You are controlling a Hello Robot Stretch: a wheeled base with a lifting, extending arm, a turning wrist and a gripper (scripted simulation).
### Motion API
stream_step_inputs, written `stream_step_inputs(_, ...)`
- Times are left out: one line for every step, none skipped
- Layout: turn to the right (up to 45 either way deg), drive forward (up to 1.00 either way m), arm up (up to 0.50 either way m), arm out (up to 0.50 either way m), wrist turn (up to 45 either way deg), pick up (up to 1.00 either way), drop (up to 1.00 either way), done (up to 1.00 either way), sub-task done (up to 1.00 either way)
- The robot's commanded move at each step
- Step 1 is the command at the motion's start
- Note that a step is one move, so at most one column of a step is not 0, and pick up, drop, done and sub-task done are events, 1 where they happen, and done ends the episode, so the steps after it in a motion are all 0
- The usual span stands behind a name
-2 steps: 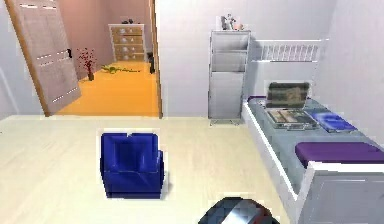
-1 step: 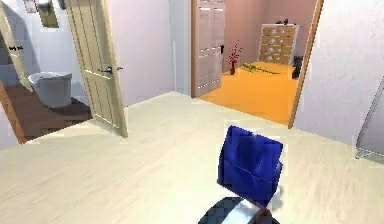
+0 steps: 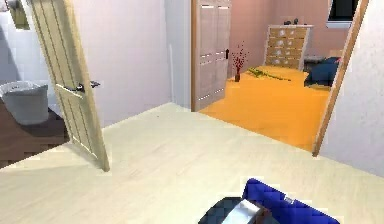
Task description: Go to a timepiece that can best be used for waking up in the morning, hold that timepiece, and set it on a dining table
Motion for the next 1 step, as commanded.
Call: stream_step_inputs(-45.0,0.00,0.00,0.00,0.0,0.00,0.00,0.00,0.00)
